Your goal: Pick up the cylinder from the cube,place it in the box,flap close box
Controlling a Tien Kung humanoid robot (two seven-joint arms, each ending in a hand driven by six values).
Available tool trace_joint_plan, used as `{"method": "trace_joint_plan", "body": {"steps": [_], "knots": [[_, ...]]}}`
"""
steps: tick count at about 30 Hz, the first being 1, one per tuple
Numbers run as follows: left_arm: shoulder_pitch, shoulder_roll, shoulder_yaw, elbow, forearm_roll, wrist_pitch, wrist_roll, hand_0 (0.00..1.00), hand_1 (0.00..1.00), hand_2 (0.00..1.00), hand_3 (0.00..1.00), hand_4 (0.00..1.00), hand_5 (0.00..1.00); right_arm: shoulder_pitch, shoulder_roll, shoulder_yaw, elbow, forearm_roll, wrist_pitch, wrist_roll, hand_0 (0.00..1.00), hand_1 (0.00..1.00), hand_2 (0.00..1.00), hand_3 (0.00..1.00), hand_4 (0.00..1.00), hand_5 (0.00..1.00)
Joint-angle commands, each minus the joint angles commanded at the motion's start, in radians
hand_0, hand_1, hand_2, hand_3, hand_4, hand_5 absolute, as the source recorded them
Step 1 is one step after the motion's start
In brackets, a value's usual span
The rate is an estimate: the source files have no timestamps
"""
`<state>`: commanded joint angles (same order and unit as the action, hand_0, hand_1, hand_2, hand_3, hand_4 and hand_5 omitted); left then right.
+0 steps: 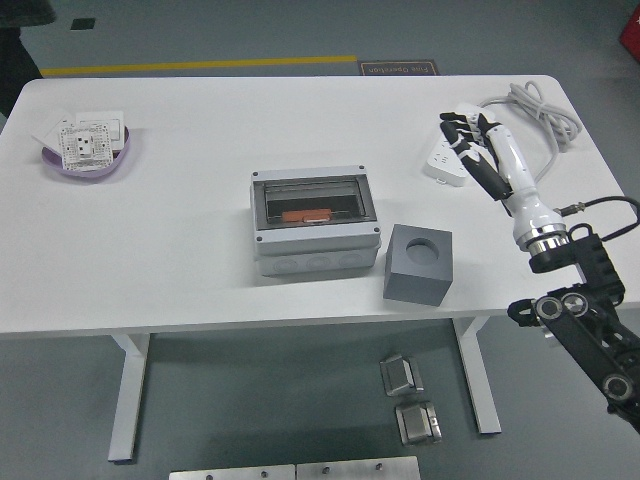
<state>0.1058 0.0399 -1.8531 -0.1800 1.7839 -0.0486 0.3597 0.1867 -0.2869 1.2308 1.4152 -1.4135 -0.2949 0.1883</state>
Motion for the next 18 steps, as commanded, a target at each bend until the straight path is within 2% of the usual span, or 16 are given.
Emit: {"method": "trace_joint_plan", "body": {"steps": [4, 10, 11, 12, 17, 18], "knots": [[0.003, -0.001, -0.011, 0.0, 0.011, -0.001, -0.002, 0.719, 0.732, 0.708, 0.859, 0.556, 0.116, -0.047, 0.04, 0.053, 0.008, 0.154, 0.082, 0.148, 0.783, 0.702, 0.715, 0.731, 0.906, 0.998], [0.003, 0.0, -0.001, 0.0, -0.001, 0.001, -0.008, 0.719, 0.732, 0.708, 0.858, 0.556, 0.115, -0.051, 0.052, 0.138, 0.037, 0.377, 0.079, 0.29, 0.772, 0.717, 0.723, 0.736, 0.933, 0.998], [0.004, -0.001, -0.001, 0.0, -0.002, 0.001, -0.008, 0.719, 0.732, 0.708, 0.858, 0.556, 0.115, -0.053, 0.051, 0.149, 0.04, 0.407, 0.077, 0.298, 0.772, 0.717, 0.723, 0.736, 0.933, 0.998], [0.005, -0.002, -0.001, 0.0, -0.002, 0.002, -0.008, 0.719, 0.732, 0.708, 0.859, 0.556, 0.116, -0.056, 0.05, 0.161, 0.042, 0.444, 0.076, 0.303, 0.741, 0.709, 0.72, 0.736, 0.925, 0.863], [0.012, -0.01, -0.011, 0.0, 0.003, 0.002, -0.007, 0.719, 0.732, 0.708, 0.859, 0.556, 0.116, -0.069, 0.052, 0.197, 0.038, 0.534, 0.082, 0.251, 0.741, 0.709, 0.72, 0.736, 0.925, 0.863], [0.012, -0.011, -0.012, 0.0, 0.003, 0.002, -0.007, 0.719, 0.732, 0.708, 0.859, 0.556, 0.116, -0.071, 0.053, 0.203, 0.037, 0.523, 0.08, 0.233, 0.752, 0.717, 0.731, 0.744, 0.927, 0.759]]}}
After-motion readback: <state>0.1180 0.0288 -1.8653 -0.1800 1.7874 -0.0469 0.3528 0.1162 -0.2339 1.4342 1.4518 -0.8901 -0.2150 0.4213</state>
